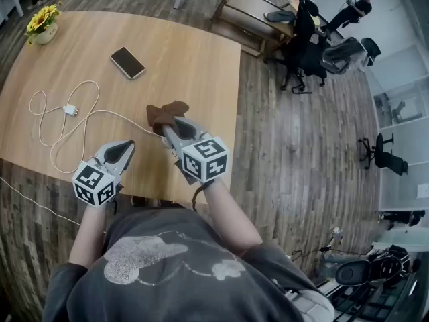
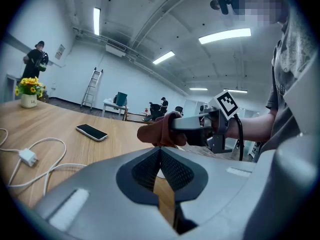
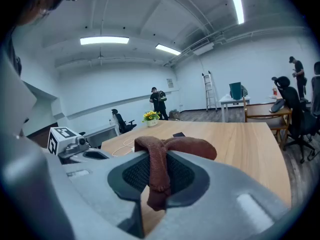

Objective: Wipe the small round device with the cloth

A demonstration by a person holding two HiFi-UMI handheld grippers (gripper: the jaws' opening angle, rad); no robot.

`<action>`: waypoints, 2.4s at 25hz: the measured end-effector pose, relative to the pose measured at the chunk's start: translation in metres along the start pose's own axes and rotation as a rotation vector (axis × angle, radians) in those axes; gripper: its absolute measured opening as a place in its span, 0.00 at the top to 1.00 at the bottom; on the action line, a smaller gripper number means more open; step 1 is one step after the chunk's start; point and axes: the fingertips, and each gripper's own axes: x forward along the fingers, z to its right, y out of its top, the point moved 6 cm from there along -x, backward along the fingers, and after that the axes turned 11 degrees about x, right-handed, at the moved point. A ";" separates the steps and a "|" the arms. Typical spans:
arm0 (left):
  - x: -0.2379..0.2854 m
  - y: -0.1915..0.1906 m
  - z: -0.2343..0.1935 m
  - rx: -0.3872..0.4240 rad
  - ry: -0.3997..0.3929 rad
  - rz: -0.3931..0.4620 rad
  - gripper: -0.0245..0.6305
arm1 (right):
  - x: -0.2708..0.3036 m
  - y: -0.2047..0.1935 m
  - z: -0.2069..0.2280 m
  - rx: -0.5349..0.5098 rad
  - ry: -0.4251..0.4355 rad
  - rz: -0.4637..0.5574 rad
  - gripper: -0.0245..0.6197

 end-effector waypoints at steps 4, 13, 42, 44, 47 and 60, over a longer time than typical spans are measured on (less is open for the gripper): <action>-0.011 -0.006 -0.002 -0.011 0.017 -0.004 0.93 | 0.011 -0.023 -0.007 -0.005 -0.010 -0.047 0.87; -0.024 -0.018 -0.007 -0.034 0.026 -0.021 0.93 | 0.027 -0.062 -0.018 0.000 -0.021 -0.123 0.87; -0.027 -0.017 -0.012 -0.017 -0.124 0.011 0.93 | -0.025 -0.118 -0.059 0.153 0.003 -0.153 0.87; -0.031 -0.016 -0.004 -0.009 -0.116 0.015 0.93 | -0.033 -0.117 -0.063 0.144 0.028 -0.138 0.87; -0.038 -0.017 0.014 0.005 -0.112 0.009 0.93 | -0.052 -0.122 -0.071 0.158 0.057 -0.100 0.87; -0.079 -0.019 0.138 0.038 -0.066 0.059 0.93 | -0.190 -0.166 -0.091 0.142 0.048 0.021 0.87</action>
